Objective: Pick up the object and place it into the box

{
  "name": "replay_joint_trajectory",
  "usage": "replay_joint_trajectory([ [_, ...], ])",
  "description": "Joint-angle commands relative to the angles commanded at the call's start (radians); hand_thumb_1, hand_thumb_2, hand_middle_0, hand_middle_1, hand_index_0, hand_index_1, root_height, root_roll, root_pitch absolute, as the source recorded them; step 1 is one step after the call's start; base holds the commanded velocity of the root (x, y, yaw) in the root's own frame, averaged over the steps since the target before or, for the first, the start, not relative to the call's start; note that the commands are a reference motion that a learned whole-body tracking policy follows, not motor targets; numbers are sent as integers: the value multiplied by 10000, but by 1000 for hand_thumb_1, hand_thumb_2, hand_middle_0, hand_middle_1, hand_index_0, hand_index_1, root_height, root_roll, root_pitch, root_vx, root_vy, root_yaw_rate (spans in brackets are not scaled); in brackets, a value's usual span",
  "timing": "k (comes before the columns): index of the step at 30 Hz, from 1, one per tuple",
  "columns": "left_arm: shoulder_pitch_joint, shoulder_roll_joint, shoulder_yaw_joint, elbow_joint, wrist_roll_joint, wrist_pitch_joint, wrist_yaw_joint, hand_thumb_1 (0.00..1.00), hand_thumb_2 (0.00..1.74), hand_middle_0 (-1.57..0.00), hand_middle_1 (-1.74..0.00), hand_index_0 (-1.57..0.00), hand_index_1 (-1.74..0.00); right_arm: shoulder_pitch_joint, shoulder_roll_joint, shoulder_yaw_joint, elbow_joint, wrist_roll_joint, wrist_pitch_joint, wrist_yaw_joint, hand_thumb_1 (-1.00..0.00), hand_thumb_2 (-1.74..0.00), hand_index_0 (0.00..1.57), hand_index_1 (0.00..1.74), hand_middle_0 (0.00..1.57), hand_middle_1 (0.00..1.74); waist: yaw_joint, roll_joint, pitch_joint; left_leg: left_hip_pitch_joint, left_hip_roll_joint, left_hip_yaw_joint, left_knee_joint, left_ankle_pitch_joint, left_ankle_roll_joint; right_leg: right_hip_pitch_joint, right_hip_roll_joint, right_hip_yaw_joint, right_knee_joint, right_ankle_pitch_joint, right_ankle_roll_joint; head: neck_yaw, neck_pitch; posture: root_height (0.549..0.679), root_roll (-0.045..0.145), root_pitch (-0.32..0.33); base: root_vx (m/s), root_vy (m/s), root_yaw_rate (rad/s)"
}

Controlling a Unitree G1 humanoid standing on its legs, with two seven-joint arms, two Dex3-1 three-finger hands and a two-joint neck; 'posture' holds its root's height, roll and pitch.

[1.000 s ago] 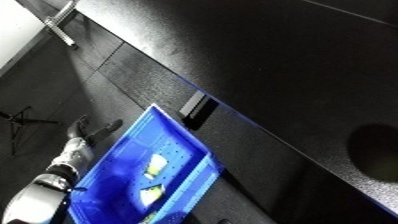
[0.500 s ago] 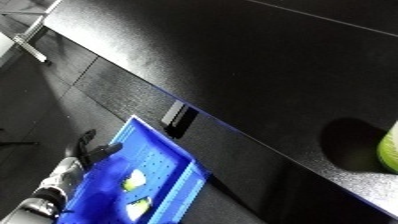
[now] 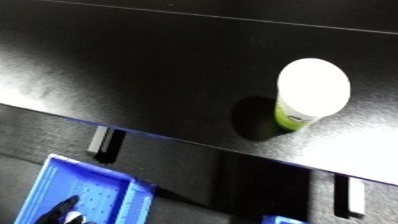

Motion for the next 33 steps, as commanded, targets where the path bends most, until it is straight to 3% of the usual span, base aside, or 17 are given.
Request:
replay_joint_trajectory([
  [6, 19, -101, -93, -28, 89, -6, -11, 0, 0, 0, 0, 0, 0, -53, -7, -25, 9, -29, 44, 7, 0, 0, 0, 0, 0, 0, -8, 2, -16, -12, 2, 19, 5, -8, -1, -22, 2, 30, -61, 65, 21, 457, 13, 638, 20, -45, 0, 0, -14],
  [7, 67, -209, -223, -68, 214, 20, 50, 0, 0, 0, 0, 0, 0, -131, -17, -32, -3, -79, 112, 17, 0, 0, 0, 0, 0, 0, -44, -2, -28, -40, -12, 52, 97, -70, 26, -53, 21, 71, -71, 112, 30, 2052, -670, 637, 20, -43, -16, 19, -265],
  [11, 251, -650, -774, -235, 741, 223, 361, 0, 0, 0, 0, 0, 0, -456, -46, -73, -29, -349, 344, 71, 0, 0, 0, 0, 0, 0, -166, 19, -98, -145, -80, 178, 521, -373, 158, -174, 93, 242, -59, 269, 61, 2297, -1738, 636, 21, -40, -19, 20, -286],
  [14, 226, -697, -867, -216, 768, 291, 383, 0, 0, 0, 0, 0, 0, -522, -9, 7, 27, -616, 236, 79, 0, 0, 0, 0, 0, 0, -181, 39, -122, -91, -103, 176, 576, -446, 194, -147, 91, 261, -42, 272, 65, 2522, -2629, 636, 22, -43, 1, 11, -60],
  [20, 384, -801, -960, -248, 978, 167, 400, 0, 0, 0, 0, 0, 0, -469, -10, 122, 49, -1046, -216, 253, 0, 0, 0, 0, 0, 0, -222, 62, -150, 105, -121, 133, 612, -561, 248, 1, 81, 295, 9, 206, 62, 2685, -2862, 636, 24, -56, 39, 11, -43],
  [23, 456, -755, -890, -297, 835, 259, 370, 0, 0, 0, 0, 0, 0, -456, -114, 243, -365, -801, -528, 895, 0, 0, 0, 0, 0, 0, -241, 56, -174, 139, -111, 165, 571, -565, 233, 37, 89, 297, -20, 175, 57, 2707, -2786, 636, 25, -55, 4, -5, -16],
  [26, 612, -667, -625, -340, 131, 455, 357, 0, 0, 0, 0, 0, 0, -356, -274, 385, -1481, -238, -508, 1704, 0, 0, 0, 0, 0, 0, -297, 3, -191, 136, -81, 203, 549, -570, 213, 31, 99, 298, -13, 129, 50, 2561, -2656, 636, 25, -52, -4, -9, -27],
  [29, 853, -612, -272, -339, -290, 490, 401, 0, 0, 0, 0, 0, 0, -3, -456, 466, -3010, 221, -150, 2385, 0, 0, 0, 0, 0, 0, -372, -98, -218, 114, -24, 256, 533, -576, 200, 5, 82, 276, -2, 94, 57, 2330, -2565, 636, 25, -48, -11, -21, -55],
  [33, 1175, -457, 42, -204, -154, 334, 285, 0, 0, 0, 0, 0, 0, 547, -832, 422, -5264, 697, 700, 3448, 0, 0, 0, 0, 0, 0, -493, -261, -266, 89, 70, 321, 497, -551, 144, -34, 33, 233, -7, 81, 91, 1963, -2357, 635, 24, -43, -6, -29, -72],
])
